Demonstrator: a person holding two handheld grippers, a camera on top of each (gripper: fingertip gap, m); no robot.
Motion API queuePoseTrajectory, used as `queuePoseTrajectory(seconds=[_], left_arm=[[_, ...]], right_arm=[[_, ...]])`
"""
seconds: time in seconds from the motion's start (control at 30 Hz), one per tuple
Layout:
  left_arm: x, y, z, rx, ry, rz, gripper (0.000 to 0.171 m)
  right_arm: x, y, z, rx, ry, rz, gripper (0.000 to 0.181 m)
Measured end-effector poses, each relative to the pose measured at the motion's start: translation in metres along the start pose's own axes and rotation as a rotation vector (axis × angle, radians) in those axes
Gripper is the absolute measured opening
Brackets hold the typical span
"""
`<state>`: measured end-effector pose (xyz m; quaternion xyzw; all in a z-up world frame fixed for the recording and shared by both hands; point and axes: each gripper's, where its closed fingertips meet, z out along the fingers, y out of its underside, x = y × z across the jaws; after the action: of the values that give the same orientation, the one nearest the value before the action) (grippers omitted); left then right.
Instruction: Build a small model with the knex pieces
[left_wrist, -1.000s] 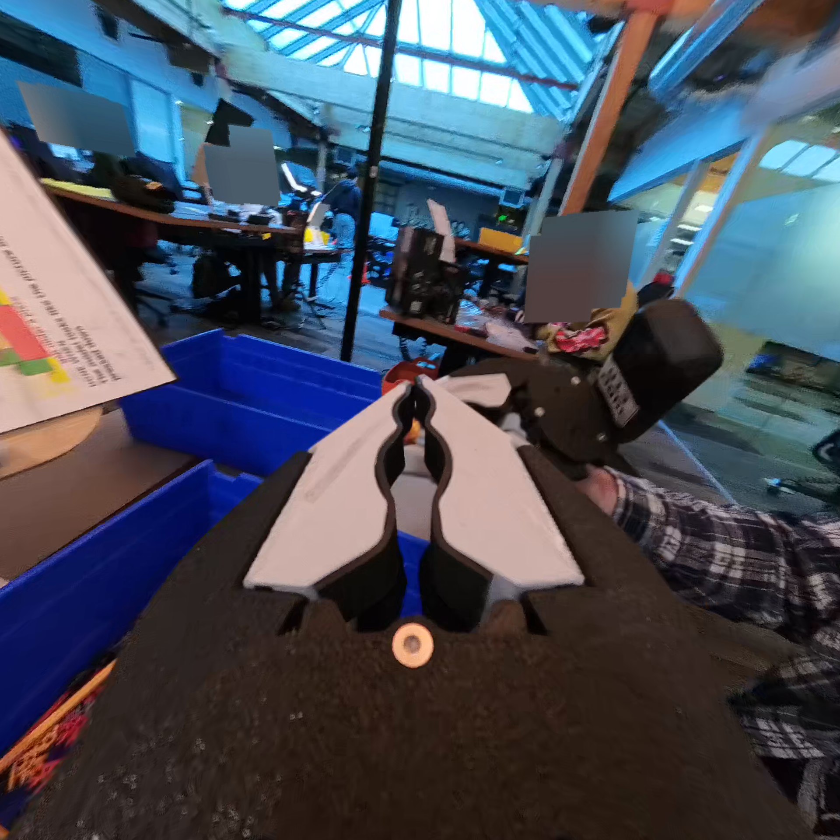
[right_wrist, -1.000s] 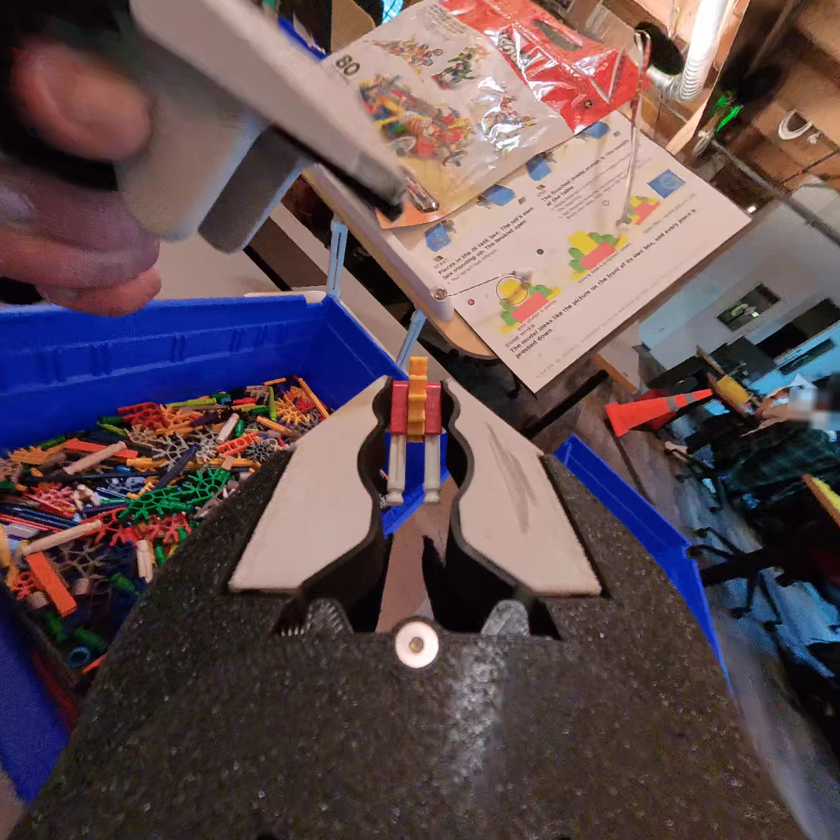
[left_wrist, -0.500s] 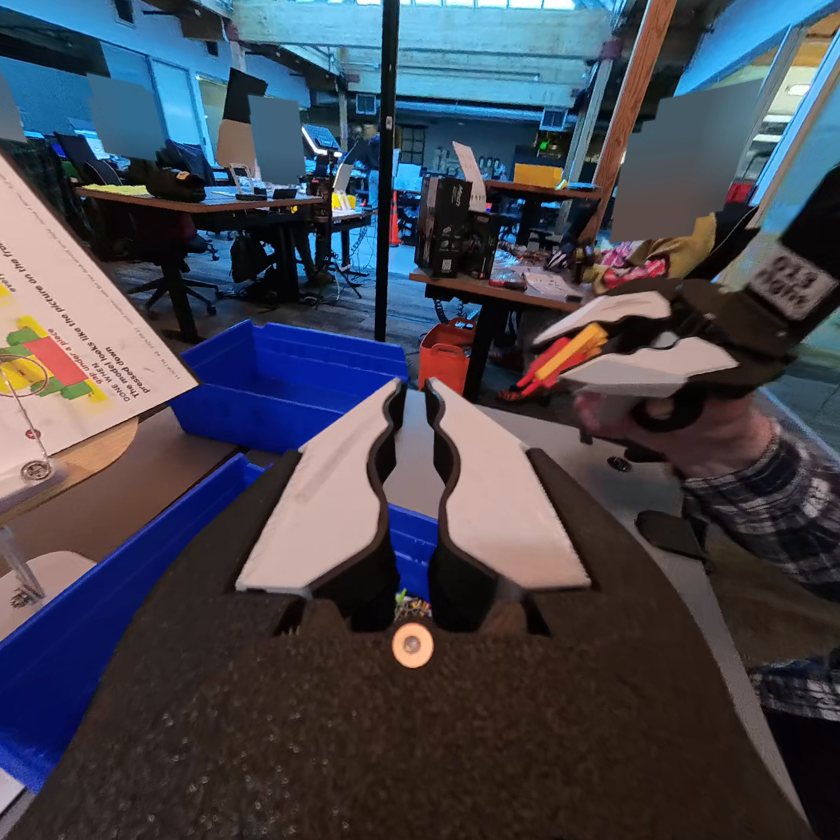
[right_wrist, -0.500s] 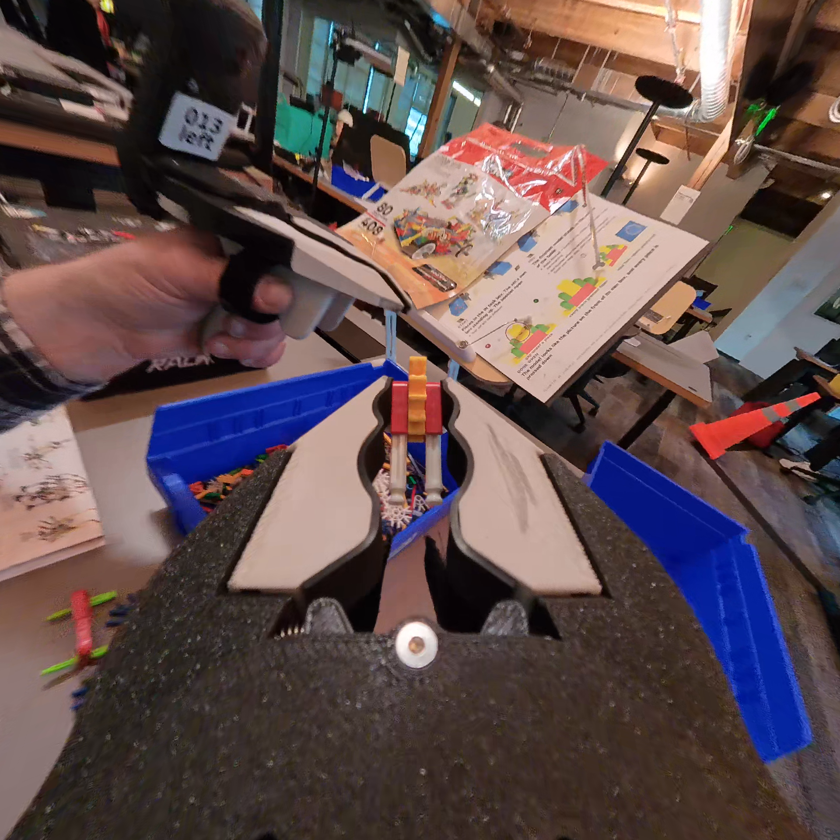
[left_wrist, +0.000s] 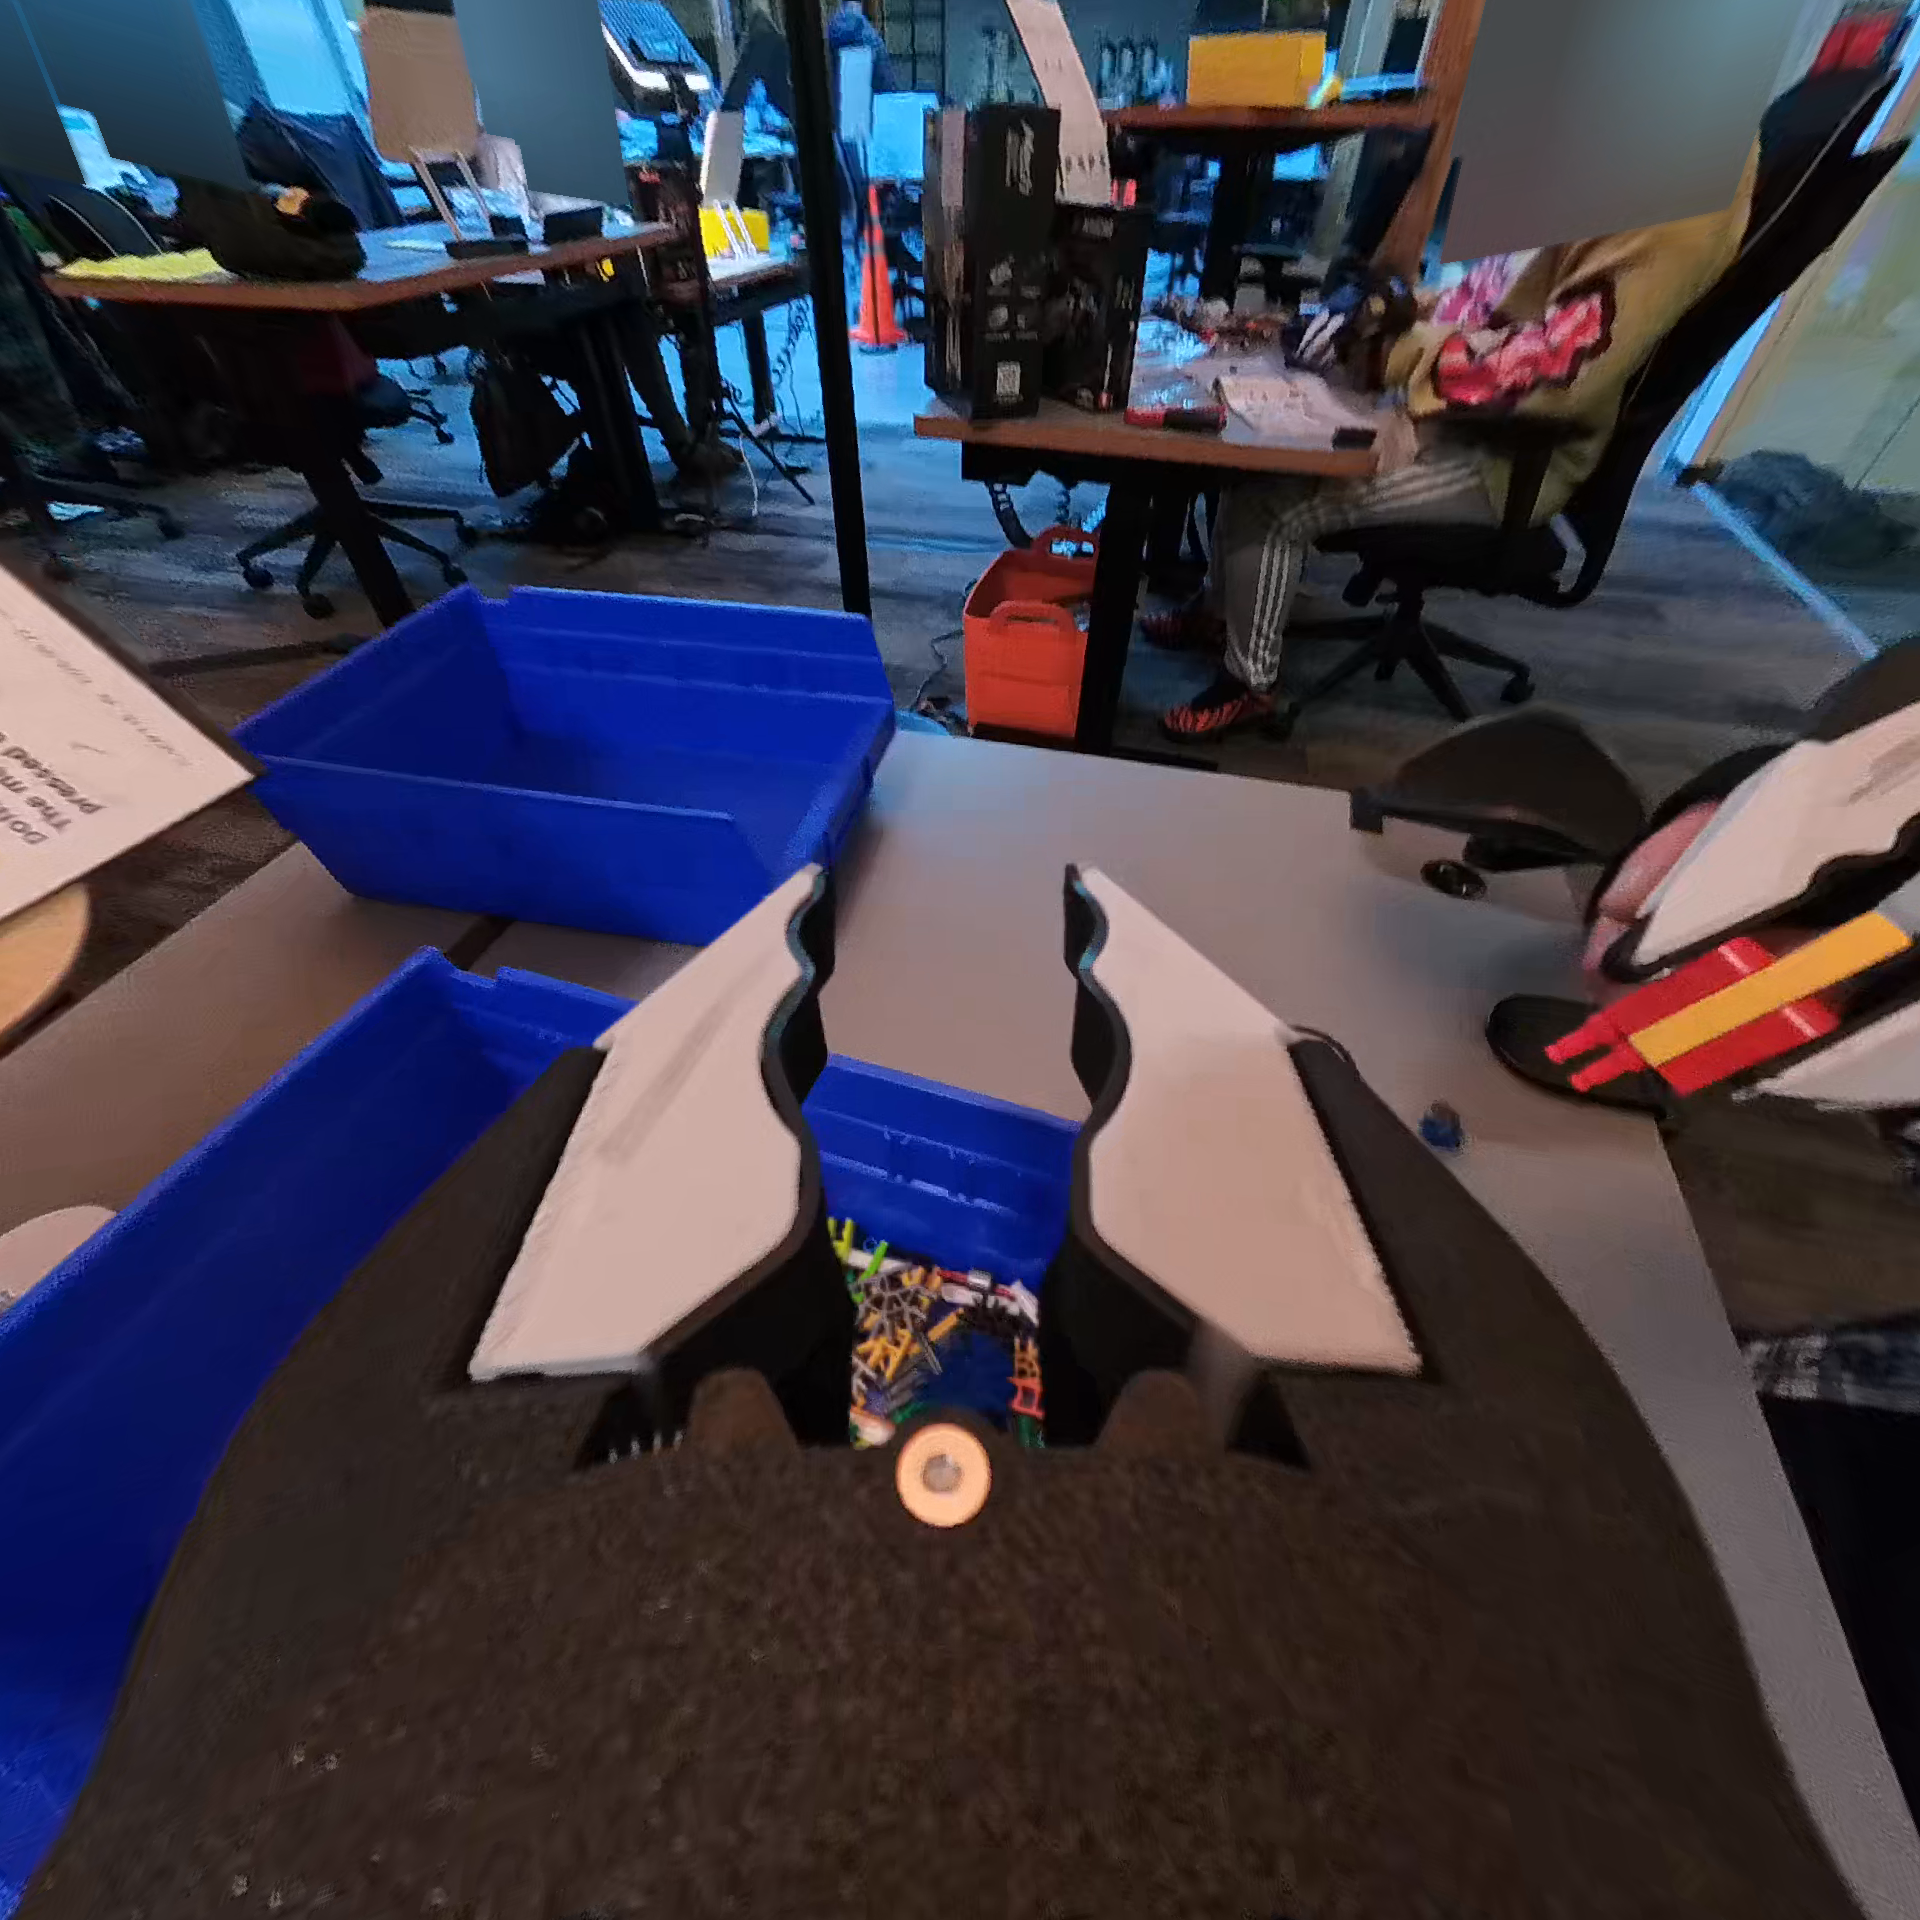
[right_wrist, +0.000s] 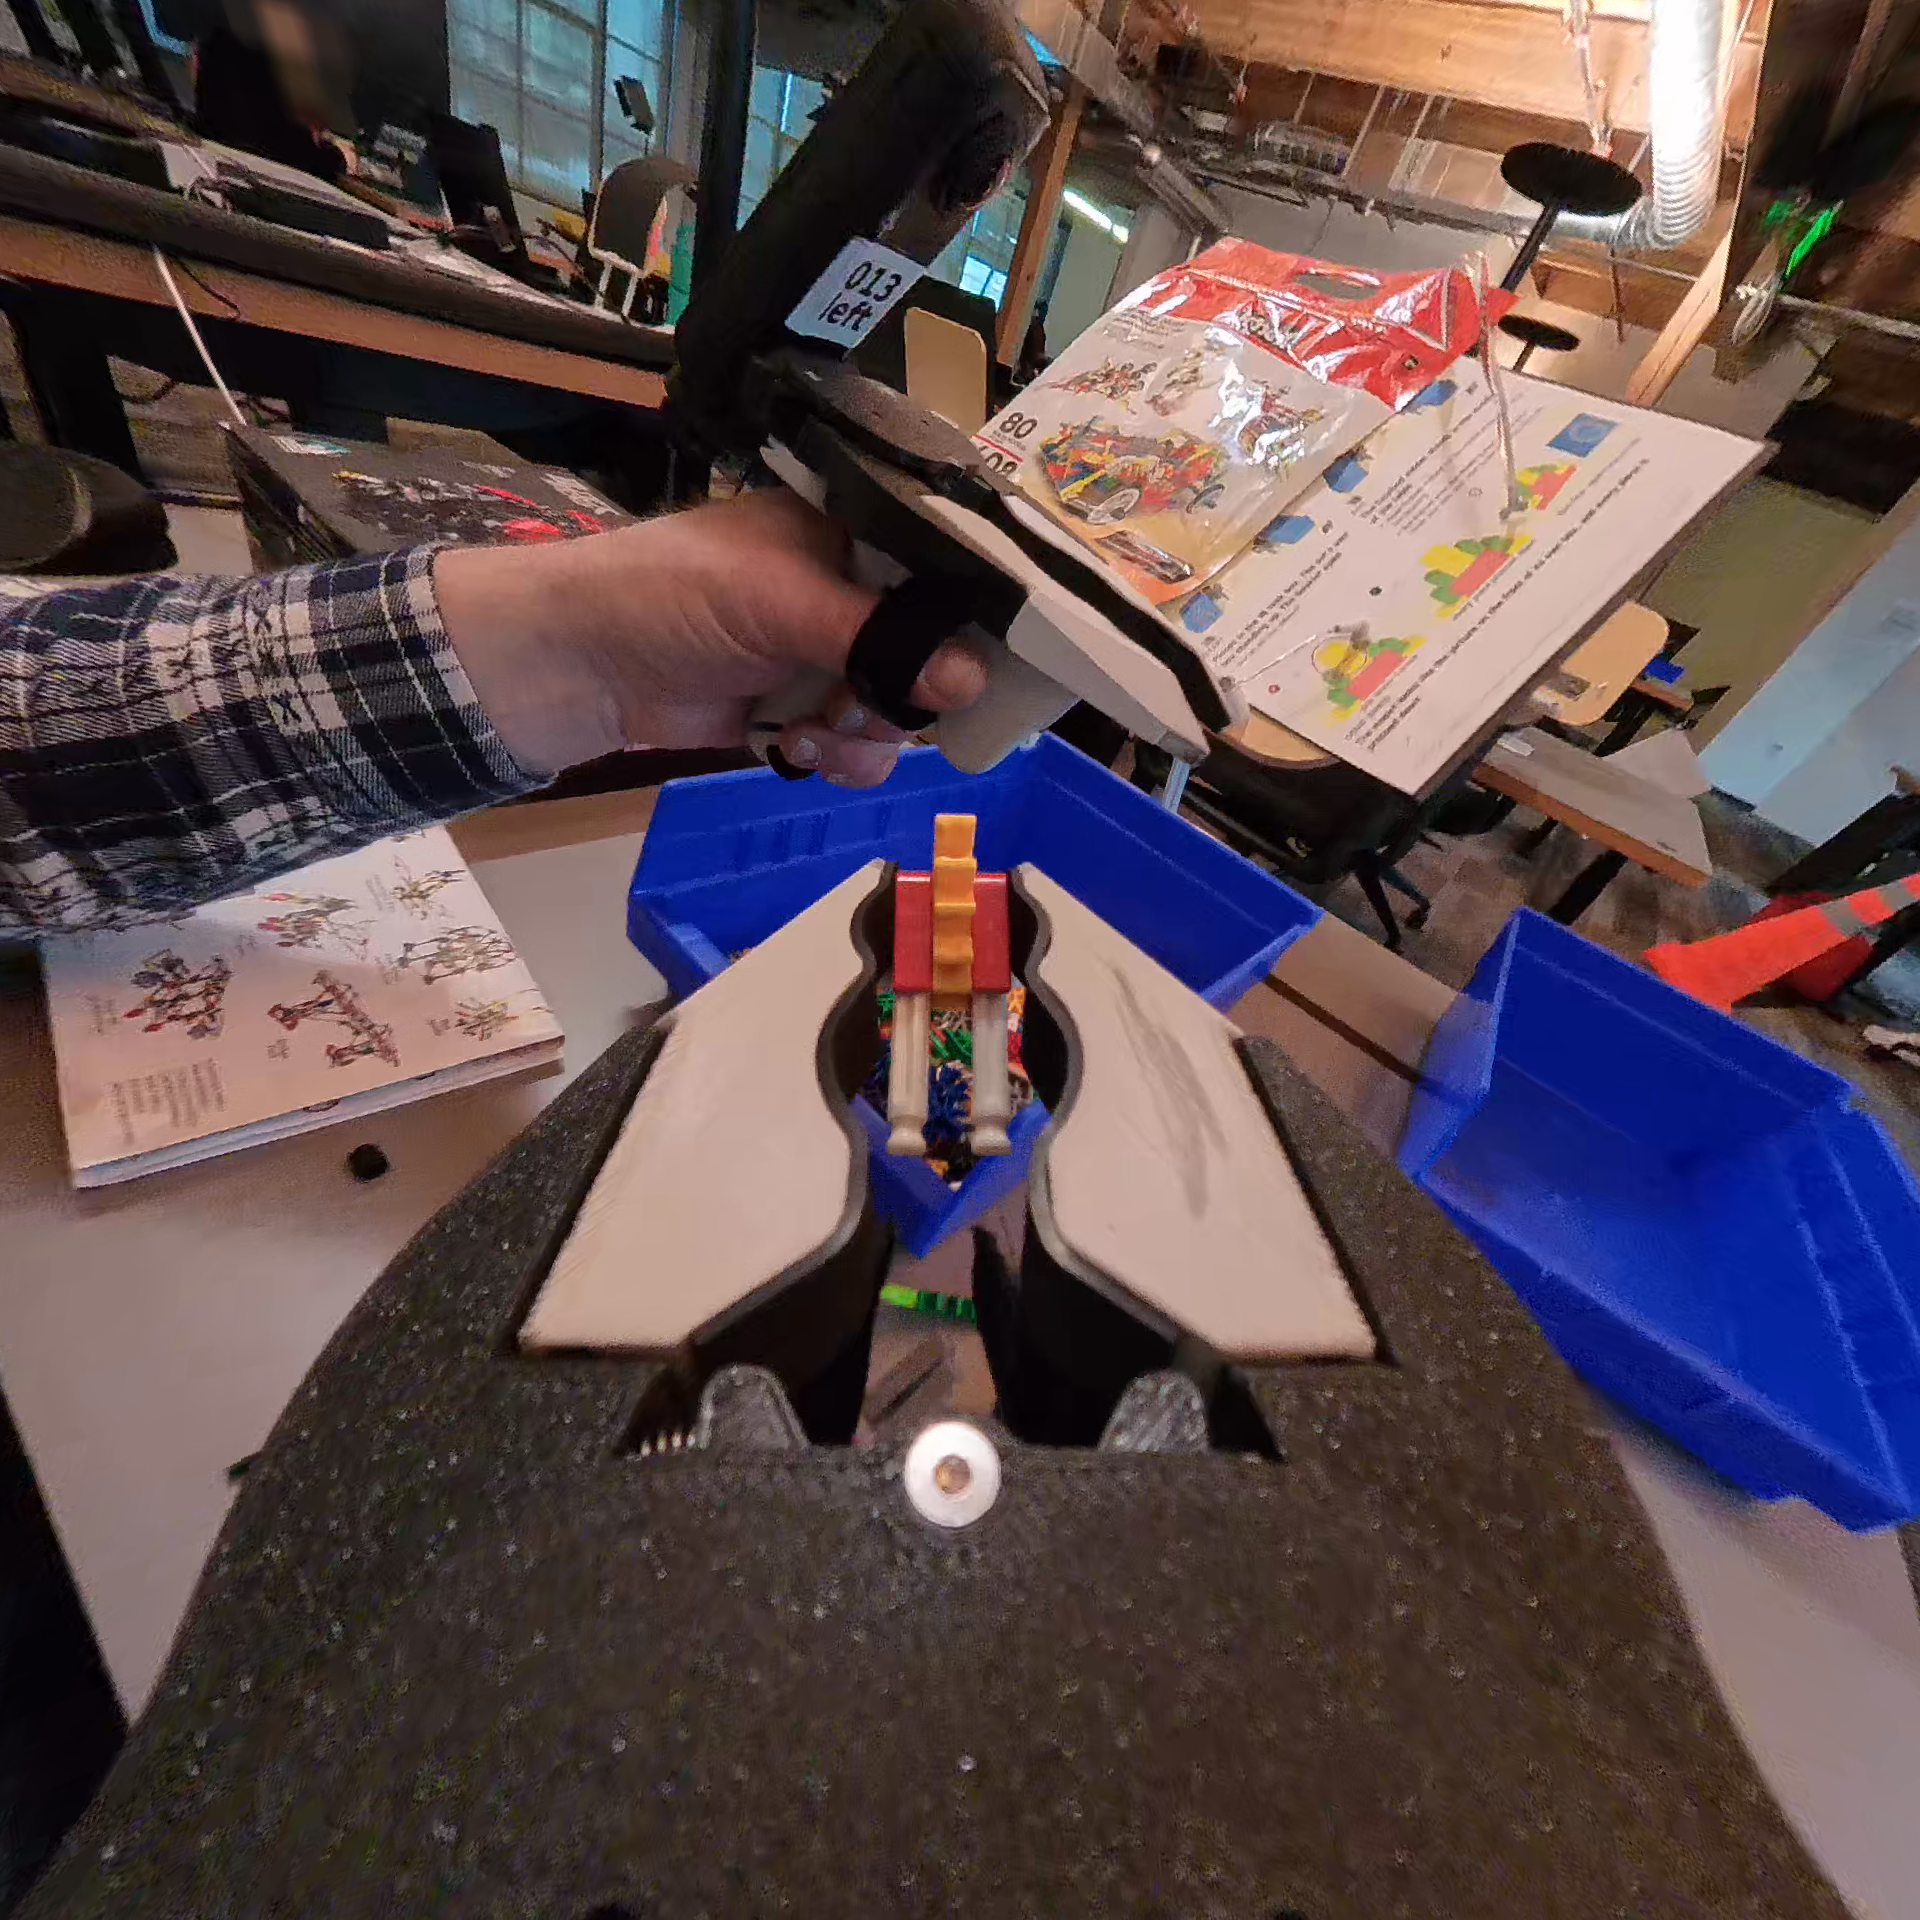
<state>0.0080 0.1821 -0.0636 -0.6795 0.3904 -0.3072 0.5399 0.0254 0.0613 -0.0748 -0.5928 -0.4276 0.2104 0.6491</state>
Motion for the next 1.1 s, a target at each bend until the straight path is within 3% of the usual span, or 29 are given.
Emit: queuePoseTrajectory(seconds=[0.13,0.3,0.6,0.77,0.8,0.83,0.9,0.93,0.97,1.1], left_arm=[[0.032,0.010,0.004,-0.059,0.010,0.078,0.049],[0.074,0.009,-0.003,-0.042,0.045,0.182,0.055],[0.123,0.026,0.028,-0.078,-0.047,0.498,0.082],[0.127,0.042,0.053,-0.141,-0.135,0.611,0.071],[0.125,0.045,0.055,-0.160,-0.160,0.632,0.065],[0.126,0.042,0.054,-0.130,-0.177,0.661,0.044],[0.132,0.028,0.048,-0.036,-0.220,0.673,0.027],[0.131,0.025,0.044,-0.032,-0.267,0.691,0.029],[0.134,0.026,0.040,-0.036,-0.284,0.722,0.016],[0.140,0.020,0.021,0.011,-0.392,0.697,0.013]], right_arm=[[0.006,0.014,-0.019,-0.034,0.022,0.056,0.020],[0.014,0.025,-0.039,-0.059,-0.013,0.123,0.020],[0.045,0.013,-0.053,0.321,-0.401,0.798,0.019],[0.045,0.015,-0.049,0.327,-0.545,0.883,0.019],[0.041,0.015,-0.048,0.316,-0.561,0.876,0.019],[0.038,0.014,-0.047,0.304,-0.566,0.873,0.019],[0.031,0.020,-0.042,0.244,-0.541,0.865,0.019],[0.029,0.019,-0.042,0.243,-0.517,0.858,0.019],[0.026,0.017,-0.042,0.238,-0.509,0.854,0.019],[0.011,0.006,-0.044,0.193,-0.450,0.786,0.020]])
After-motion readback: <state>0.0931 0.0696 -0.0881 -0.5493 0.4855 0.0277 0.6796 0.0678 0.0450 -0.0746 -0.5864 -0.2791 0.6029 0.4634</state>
